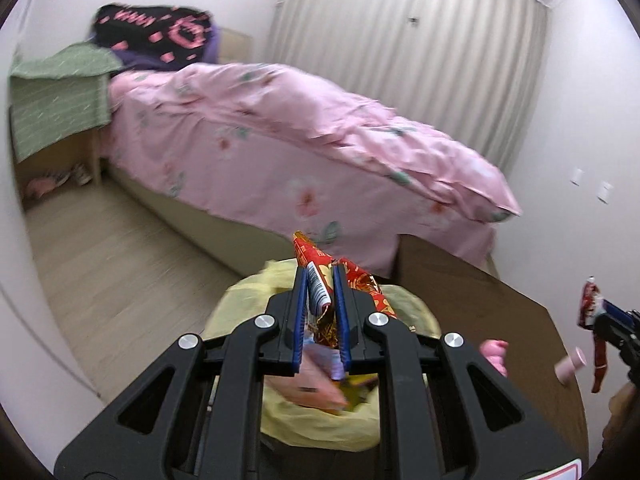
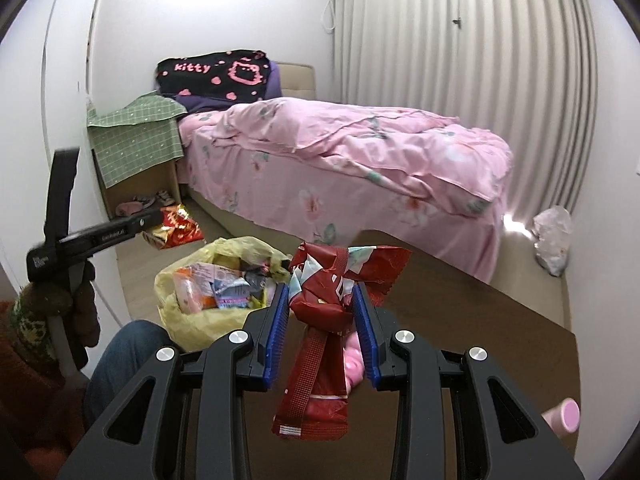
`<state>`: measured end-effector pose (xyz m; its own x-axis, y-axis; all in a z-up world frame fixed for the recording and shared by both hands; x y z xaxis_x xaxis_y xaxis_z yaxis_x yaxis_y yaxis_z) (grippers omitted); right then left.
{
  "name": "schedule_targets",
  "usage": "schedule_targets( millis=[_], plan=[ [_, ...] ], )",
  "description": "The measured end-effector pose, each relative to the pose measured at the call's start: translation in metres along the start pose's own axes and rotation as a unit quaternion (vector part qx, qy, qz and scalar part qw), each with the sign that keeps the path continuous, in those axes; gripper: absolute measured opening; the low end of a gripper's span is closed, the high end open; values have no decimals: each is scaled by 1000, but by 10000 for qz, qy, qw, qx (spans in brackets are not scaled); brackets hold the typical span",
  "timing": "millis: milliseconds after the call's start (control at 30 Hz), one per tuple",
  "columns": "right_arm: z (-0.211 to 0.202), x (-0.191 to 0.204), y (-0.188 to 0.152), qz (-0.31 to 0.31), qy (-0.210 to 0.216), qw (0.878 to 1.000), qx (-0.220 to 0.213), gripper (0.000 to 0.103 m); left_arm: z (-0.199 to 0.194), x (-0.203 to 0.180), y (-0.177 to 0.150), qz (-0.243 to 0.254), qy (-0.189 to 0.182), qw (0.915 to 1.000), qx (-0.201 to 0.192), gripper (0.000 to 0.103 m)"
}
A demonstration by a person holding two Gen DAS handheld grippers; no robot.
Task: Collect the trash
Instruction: 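Carry red-gold packet and red candy wrapper into the yellow bag with both grippers, then open both grippers to drop the packets into the yellow bag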
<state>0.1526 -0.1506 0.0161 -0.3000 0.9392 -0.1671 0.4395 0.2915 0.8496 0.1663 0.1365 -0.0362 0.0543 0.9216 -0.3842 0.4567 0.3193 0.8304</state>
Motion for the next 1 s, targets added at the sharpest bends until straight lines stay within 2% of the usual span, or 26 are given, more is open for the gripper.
schedule_targets(
  millis=[67, 167, 333, 433, 667, 1000],
  plan=[
    [16, 4, 8, 76, 166, 9998, 73, 31, 10, 7, -7, -52, 40, 9999, 99, 13],
    [36, 10, 19, 181, 410, 9989, 133, 31, 33, 1, -23, 98, -87, 9993, 349, 13],
    [73, 35, 36, 130, 774, 9966, 262, 31, 79, 6, -56, 274, 135, 9935, 1096, 13],
    [96, 57, 39, -71, 938, 9949, 363, 31, 87, 16, -66, 214, 201, 9916, 1261, 13],
    [149, 94, 21, -290, 1224, 9885, 838, 31, 84, 22, -63, -157, -72, 9928, 1185, 13],
    [187, 105, 8, 123, 1631, 9785, 1259, 31, 87, 29, -52, -667, -326, 9923, 990, 13]
  ],
)
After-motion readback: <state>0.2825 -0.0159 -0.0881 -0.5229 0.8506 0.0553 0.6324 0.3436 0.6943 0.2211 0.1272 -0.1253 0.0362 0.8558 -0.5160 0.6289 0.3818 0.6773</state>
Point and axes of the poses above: each gripper's, at about its wrist camera, not at the fingertips, and z roughly the way its jaws point, x to its left, y to its top, the point moved 6 cm from there along z, roughly the way its jaws point, and after that the axes turned 14 degrees about -y, right-handed, at the moved point
